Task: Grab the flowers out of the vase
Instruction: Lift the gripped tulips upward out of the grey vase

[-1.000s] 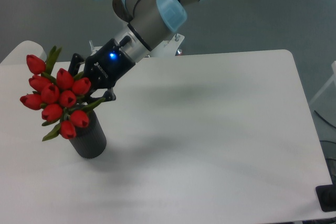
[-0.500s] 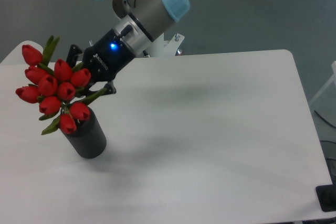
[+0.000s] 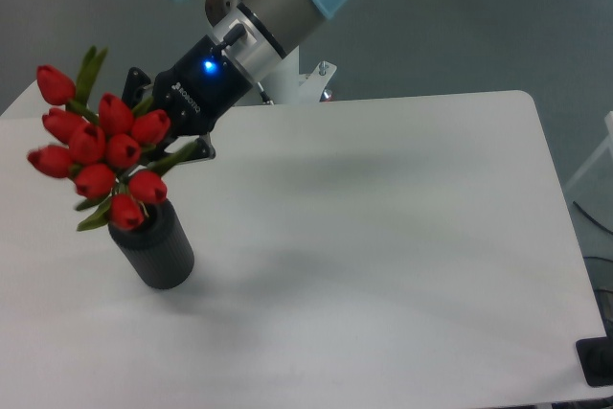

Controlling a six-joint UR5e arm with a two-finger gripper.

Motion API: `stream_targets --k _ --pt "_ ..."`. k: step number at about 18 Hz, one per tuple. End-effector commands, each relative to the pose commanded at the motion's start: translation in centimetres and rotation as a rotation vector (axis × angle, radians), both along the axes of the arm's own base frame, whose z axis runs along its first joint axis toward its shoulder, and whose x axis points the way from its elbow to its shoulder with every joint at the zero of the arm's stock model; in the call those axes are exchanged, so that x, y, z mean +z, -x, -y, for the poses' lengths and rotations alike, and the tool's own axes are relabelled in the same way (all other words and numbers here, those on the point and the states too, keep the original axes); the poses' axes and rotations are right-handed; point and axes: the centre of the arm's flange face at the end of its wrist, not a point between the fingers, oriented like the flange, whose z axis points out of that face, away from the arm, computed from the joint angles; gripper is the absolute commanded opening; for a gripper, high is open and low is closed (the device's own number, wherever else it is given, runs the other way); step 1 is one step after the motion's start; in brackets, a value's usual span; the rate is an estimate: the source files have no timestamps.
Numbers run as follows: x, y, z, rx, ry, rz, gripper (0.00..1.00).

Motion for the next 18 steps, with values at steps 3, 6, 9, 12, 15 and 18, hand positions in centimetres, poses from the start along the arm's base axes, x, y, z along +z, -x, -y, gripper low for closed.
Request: stream_targets --k 3,6,9,12,15,18 --pt "0.4 0.0 0.2 0.004 -0.004 -0.005 0.24" --pt "0.7 0.9 0.8 0.022 -0.012 -0.017 0.24" --pt "1.3 1.6 1.0 0.034 -0.017 -0.023 0.24" --pt "1.4 2.5 1.4 0.052 -0.02 -0.025 0.24" --pt "2.1 2.9 1.5 0.06 -0.026 -0.031 0.23" --pt "2.4 3.1 1.5 0.064 -0.028 -0.03 0.23"
